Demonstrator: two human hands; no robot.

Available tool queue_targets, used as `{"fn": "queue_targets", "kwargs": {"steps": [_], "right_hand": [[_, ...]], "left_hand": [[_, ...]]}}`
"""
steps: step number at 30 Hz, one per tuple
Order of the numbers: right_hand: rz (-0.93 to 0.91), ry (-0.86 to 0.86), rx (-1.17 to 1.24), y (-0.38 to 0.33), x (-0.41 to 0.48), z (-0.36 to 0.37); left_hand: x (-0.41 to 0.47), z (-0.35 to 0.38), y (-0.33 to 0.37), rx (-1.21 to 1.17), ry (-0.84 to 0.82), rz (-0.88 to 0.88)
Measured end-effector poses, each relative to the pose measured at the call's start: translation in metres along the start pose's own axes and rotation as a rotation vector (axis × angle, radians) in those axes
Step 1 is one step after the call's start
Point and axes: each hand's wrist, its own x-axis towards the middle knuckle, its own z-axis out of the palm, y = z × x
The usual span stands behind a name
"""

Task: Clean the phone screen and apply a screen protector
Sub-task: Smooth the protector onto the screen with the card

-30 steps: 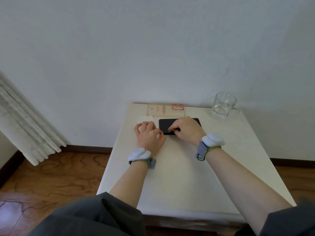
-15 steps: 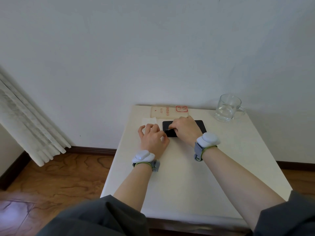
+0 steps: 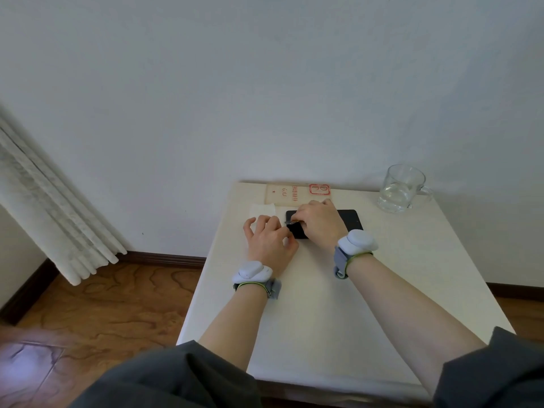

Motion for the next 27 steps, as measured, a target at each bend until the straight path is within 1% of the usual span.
{"fn": "queue_targets", "kwargs": {"steps": [8, 15, 16, 18, 19, 20, 23, 27], "right_hand": [[-0.021, -0.013, 0.009, 0.011, -0.019, -0.001], [0.024, 0.027, 0.089, 0.0, 0.003, 0.002], [0.06, 0.068, 0.129, 0.003, 0.003, 0.002], [0.175, 0.211, 0.235, 0.016, -0.001, -0.001], [0.211, 0.266, 0.251, 0.025, -0.005, -0.003], [0.228, 0.278, 0.241, 0.033, -0.009, -0.004], [0.197, 0.188, 0.208, 0.044, -0.019, -0.003], [0.124, 0.089, 0.189, 0.041, -0.026, 0.005]], "left_hand": [[0.0, -0.001, 0.0, 0.016, -0.006, -0.001], [-0.001, 0.0, -0.001, 0.016, -0.028, -0.007], [-0.001, 0.0, -0.001, 0.016, -0.025, -0.006], [0.0, 0.0, -0.001, 0.008, -0.018, -0.008], [0.001, 0.001, -0.002, 0.001, -0.008, -0.008], [0.001, 0.002, -0.003, -0.007, 0.001, -0.007], [0.0, 0.004, -0.005, -0.014, 0.01, 0.008], [0.001, 0.004, -0.003, -0.017, 0.016, 0.058]]}}
